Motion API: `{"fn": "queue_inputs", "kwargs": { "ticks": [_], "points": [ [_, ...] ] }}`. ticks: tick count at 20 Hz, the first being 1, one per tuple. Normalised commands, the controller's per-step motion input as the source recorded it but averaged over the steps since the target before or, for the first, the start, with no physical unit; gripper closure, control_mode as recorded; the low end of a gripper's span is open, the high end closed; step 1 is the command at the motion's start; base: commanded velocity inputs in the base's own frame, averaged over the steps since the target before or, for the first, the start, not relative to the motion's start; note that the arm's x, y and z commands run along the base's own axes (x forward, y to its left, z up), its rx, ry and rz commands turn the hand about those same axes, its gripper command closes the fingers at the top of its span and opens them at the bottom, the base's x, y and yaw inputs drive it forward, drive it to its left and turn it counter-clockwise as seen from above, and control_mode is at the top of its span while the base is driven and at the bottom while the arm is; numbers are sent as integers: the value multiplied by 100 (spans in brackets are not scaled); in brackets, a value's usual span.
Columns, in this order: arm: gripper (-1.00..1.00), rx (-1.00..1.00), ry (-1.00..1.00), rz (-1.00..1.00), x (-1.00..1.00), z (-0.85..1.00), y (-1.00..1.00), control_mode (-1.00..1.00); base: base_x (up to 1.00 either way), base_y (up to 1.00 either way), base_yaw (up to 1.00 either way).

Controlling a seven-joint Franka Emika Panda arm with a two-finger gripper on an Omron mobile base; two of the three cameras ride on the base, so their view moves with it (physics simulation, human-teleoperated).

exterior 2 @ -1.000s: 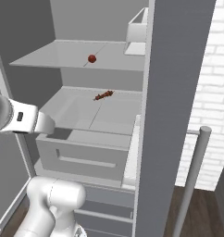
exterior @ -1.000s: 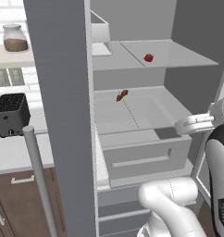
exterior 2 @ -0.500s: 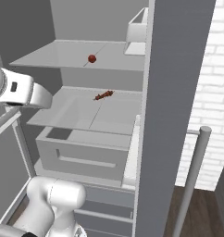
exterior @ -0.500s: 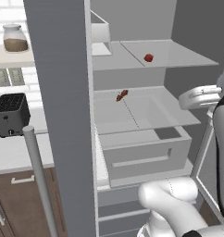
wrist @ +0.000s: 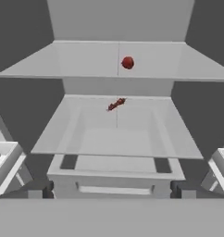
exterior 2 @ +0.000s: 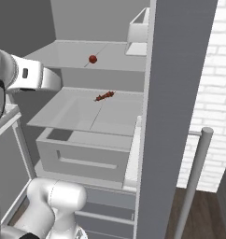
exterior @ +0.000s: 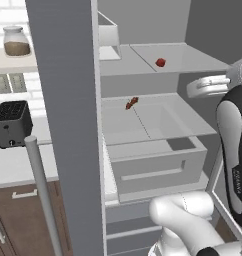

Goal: Take the strawberry from the fridge and place it on top of the pancake, located on the dining counter.

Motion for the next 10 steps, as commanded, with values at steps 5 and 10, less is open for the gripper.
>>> {"fn": "queue_inputs", "kwargs": {
  "ticks": [5,10],
  "points": [
    [-100,0,-11,0,48,17,-1,-100,0,0,0],
    [-100,0,1,0,36,30,-4,-100,0,0,0]
  ]
}}
